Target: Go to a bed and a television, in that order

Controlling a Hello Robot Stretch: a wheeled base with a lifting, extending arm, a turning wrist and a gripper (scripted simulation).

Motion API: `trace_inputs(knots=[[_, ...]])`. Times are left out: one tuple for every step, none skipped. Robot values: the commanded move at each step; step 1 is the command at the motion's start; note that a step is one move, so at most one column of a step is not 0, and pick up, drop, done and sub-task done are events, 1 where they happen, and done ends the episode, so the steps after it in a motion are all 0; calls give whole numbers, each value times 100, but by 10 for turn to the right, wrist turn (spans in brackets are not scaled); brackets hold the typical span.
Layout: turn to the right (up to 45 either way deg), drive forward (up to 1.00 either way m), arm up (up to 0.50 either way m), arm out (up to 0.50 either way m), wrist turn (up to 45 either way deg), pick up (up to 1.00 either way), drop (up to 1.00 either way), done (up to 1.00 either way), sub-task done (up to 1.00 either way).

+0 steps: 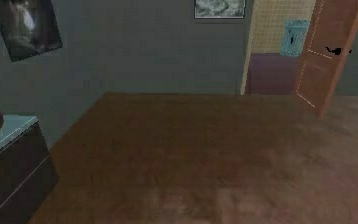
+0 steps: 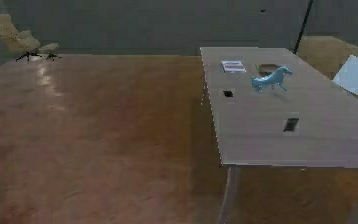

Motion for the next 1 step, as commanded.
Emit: trace_inputs(knots=[[450,0,0,0,0,0,0,0,0]])
